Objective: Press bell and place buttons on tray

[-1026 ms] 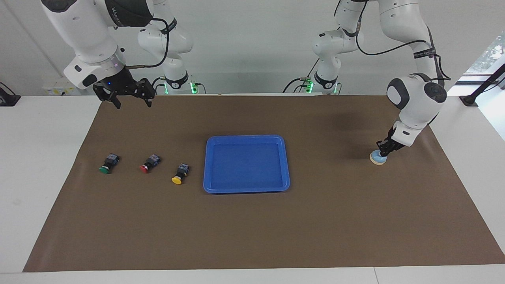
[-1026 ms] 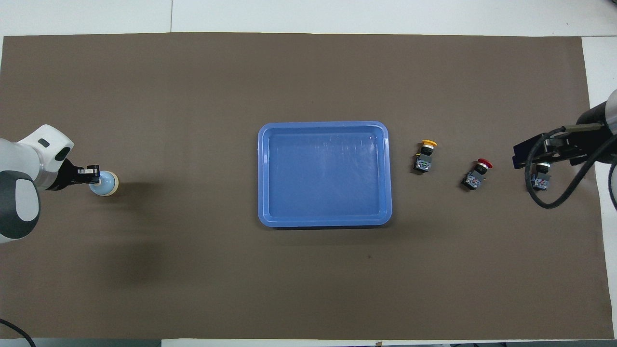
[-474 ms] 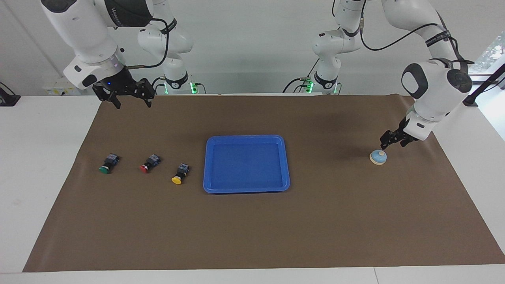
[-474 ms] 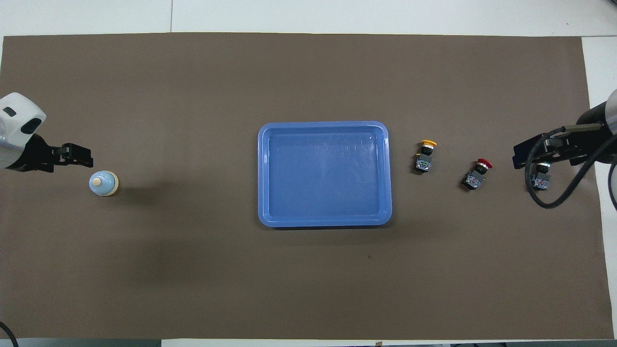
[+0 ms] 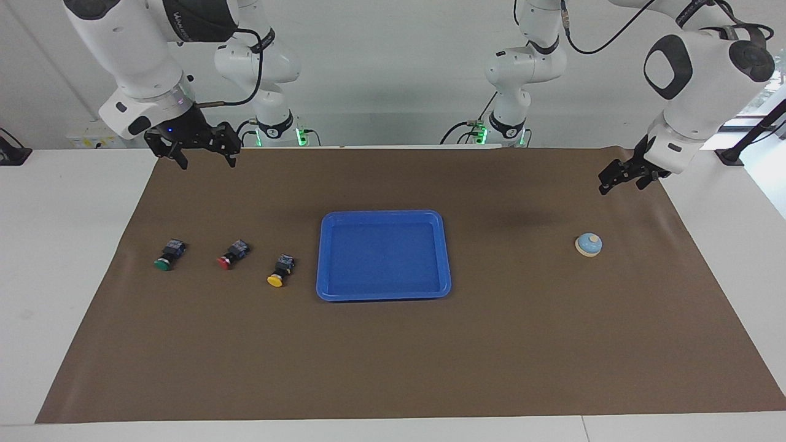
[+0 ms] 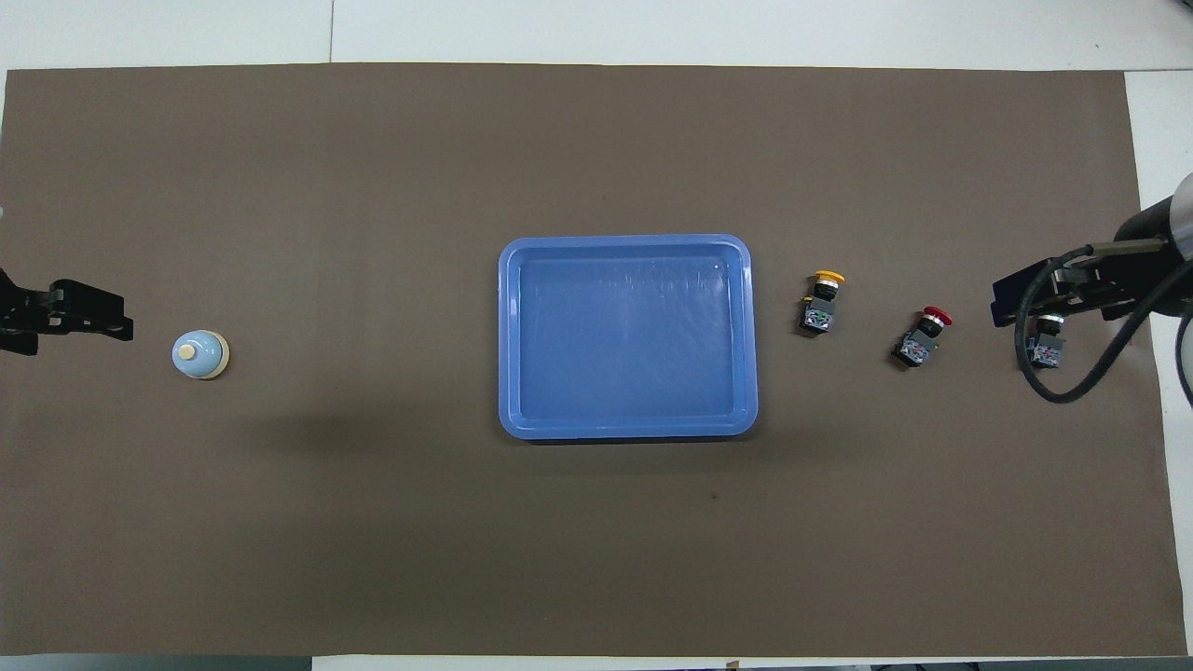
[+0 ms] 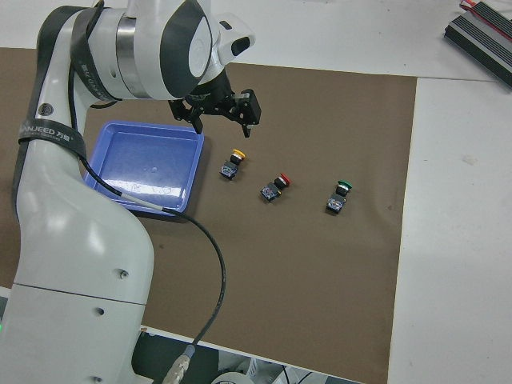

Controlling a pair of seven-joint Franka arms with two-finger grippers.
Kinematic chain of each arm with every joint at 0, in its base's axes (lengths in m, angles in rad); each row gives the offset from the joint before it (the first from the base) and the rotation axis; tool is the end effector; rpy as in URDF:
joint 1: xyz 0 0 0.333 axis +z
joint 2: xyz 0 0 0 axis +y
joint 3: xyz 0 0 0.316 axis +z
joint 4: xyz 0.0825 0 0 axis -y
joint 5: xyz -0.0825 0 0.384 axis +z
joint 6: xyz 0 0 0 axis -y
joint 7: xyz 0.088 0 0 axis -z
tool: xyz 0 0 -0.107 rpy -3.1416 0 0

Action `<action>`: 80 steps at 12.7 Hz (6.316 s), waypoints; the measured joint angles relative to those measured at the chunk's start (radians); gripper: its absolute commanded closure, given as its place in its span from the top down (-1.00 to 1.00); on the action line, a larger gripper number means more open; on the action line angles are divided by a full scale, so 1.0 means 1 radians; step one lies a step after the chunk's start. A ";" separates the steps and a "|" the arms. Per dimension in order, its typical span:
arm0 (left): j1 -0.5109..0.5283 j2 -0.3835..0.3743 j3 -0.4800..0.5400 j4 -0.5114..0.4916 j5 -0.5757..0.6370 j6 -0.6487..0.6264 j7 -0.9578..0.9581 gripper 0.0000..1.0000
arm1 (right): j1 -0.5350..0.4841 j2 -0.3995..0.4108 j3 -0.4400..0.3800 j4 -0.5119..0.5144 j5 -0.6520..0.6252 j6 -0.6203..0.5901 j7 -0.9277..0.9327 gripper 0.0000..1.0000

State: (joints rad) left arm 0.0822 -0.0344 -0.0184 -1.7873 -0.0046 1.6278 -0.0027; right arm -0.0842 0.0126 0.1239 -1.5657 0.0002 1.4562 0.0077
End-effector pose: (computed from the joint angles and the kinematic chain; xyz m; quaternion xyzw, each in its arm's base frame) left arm 0.5371 0.0337 0.5461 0.9975 0.0335 -0.0624 0.0039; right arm 0.5450 0.0212 0.6107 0.9980 0.0160 -0.0610 0.0006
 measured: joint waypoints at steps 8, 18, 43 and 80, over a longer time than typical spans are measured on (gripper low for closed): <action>-0.017 -0.022 -0.004 0.017 0.000 -0.075 -0.003 1.00 | 0.000 0.000 0.000 0.000 0.000 0.000 0.000 1.00; -0.137 0.015 0.068 0.106 0.000 -0.113 -0.009 1.00 | 0.000 -0.001 0.000 -0.001 0.000 0.001 0.000 1.00; -0.156 0.019 0.094 0.118 0.000 -0.108 -0.009 1.00 | 0.143 0.265 0.009 -0.525 -0.048 0.978 0.421 0.92; -0.156 0.019 0.094 0.118 0.000 -0.108 -0.009 1.00 | 0.369 0.271 0.011 -0.326 -0.011 0.714 0.612 1.00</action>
State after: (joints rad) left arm -0.0738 -0.0152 0.0757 -1.6695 -0.0046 1.5201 -0.0115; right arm 0.2845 0.2839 0.1347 -1.8914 -0.0107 2.1706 0.6199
